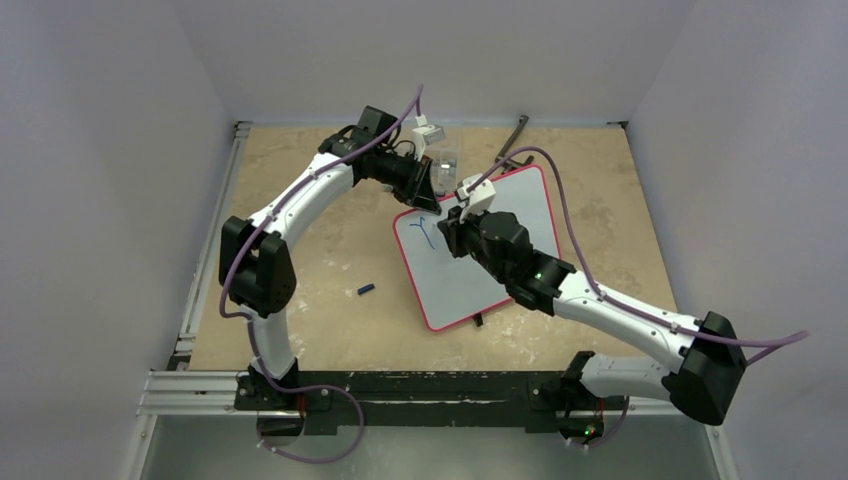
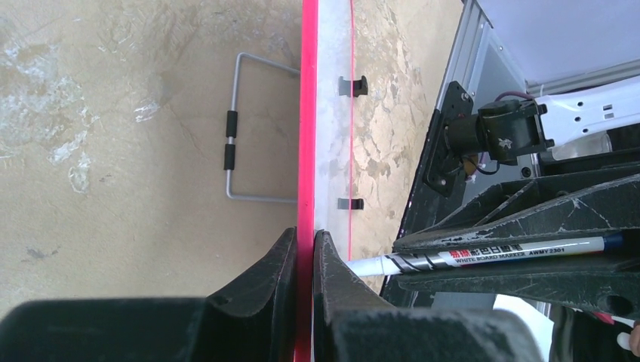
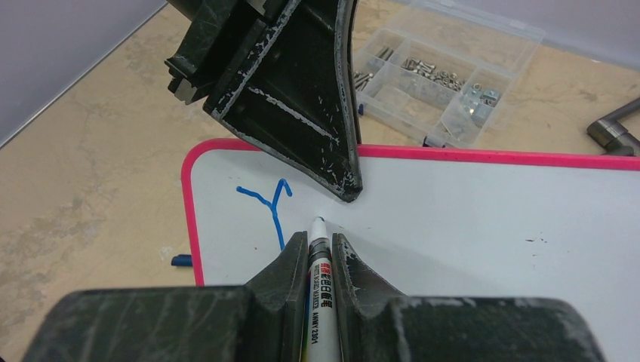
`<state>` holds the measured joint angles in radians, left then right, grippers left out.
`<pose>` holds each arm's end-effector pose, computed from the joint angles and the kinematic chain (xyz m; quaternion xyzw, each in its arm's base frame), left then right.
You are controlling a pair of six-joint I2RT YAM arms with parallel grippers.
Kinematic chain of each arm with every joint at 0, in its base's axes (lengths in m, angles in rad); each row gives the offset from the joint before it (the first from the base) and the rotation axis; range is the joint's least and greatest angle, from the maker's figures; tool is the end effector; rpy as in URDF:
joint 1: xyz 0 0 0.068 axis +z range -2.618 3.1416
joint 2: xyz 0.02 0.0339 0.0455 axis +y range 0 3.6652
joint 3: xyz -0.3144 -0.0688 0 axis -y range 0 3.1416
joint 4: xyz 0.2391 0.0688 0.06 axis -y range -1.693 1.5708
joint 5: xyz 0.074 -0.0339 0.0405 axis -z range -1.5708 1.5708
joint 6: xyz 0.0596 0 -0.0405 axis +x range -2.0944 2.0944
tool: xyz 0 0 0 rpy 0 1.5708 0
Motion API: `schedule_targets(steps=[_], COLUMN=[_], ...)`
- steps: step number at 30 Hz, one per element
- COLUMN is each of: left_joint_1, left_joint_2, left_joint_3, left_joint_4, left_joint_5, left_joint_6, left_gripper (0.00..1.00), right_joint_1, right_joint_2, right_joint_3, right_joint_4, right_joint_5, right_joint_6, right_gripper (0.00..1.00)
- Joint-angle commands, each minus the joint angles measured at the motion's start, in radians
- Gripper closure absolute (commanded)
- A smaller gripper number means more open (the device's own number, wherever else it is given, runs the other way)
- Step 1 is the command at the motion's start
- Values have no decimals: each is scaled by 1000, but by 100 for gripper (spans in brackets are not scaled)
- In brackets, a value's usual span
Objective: Write a sentence on the whiteboard
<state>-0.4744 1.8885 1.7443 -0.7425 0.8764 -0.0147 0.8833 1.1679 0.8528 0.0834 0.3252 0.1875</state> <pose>0.3654 -0.2391 0.3503 0.3329 0.7982 -0.4614 0.1979 0.1858 0.1963 0.3557 -0.1693 0.7617 0.2033 0.5915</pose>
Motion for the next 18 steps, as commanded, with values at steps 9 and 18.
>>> schedule_targets(steps=[9,18], left_joint_1=[-7,-7], left_joint_2=[-59,-58], left_joint_3=[-6,-6], left_joint_4=[40,40], left_joint_5=[-28,-30], left_joint_6=[33,34], left_gripper=[100,100], right_joint_1=[-2,-1], right_joint_2=[15,-10], right_joint_3=[12,-51], right_joint_4=[44,30], right_joint_5=[-5,-72], right_joint_6=[-36,-30], right_gripper=[100,100])
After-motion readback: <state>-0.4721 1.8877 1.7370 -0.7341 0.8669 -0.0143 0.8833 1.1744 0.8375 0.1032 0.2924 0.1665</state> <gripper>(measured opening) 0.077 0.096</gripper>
